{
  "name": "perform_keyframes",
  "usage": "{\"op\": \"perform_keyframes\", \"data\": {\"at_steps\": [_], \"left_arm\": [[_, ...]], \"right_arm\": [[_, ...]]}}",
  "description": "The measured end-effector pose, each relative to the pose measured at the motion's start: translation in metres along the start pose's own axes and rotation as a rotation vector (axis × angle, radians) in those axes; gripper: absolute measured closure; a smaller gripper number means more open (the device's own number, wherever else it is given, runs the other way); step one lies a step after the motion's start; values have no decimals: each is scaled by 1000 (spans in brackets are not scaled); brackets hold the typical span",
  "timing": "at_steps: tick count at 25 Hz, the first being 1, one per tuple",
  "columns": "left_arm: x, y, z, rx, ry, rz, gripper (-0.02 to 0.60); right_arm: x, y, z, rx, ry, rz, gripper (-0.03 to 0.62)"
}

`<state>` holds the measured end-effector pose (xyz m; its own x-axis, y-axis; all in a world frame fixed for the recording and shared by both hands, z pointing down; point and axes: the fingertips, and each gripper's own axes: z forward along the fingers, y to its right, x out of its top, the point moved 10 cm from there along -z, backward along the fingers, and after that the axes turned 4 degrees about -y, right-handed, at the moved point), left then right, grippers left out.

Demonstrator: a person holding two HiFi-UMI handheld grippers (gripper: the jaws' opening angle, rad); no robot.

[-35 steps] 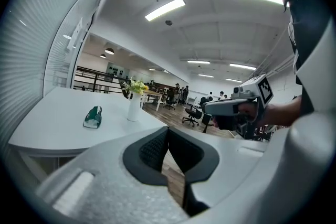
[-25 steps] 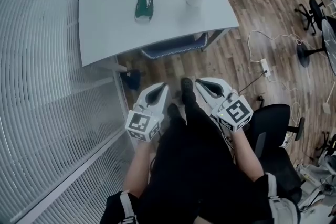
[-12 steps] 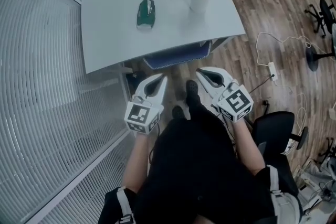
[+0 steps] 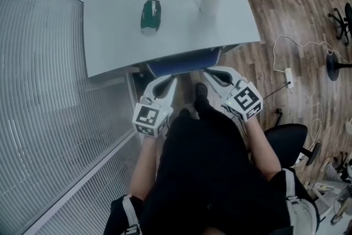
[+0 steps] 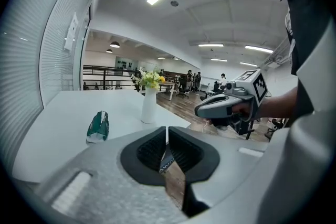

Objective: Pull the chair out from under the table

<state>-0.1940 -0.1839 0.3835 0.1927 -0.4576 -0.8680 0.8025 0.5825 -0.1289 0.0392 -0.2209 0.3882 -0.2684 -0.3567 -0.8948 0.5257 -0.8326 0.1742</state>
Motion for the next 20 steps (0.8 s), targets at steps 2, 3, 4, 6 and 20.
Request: {"op": "perform_keyframes", "data": {"at_steps": [2, 3, 4, 6, 20], "left_arm": [[-3, 0, 9, 3, -12, -5, 566], [-4, -1, 13, 6, -21, -9, 566], [-6, -1, 17, 10, -30, -13, 566], [-8, -1, 24, 18, -50, -16, 566], [-52, -18, 68, -47, -271, 133, 485]], "right_arm": [[-6, 9, 4, 19, -26, -4, 590], [-9, 12, 6, 29, -37, -8, 587], [-11, 14, 8, 37, -48, -14, 545], [-14, 20, 13, 54, -68, -31, 513], [-42, 25, 59, 77, -312, -236, 496]]}}
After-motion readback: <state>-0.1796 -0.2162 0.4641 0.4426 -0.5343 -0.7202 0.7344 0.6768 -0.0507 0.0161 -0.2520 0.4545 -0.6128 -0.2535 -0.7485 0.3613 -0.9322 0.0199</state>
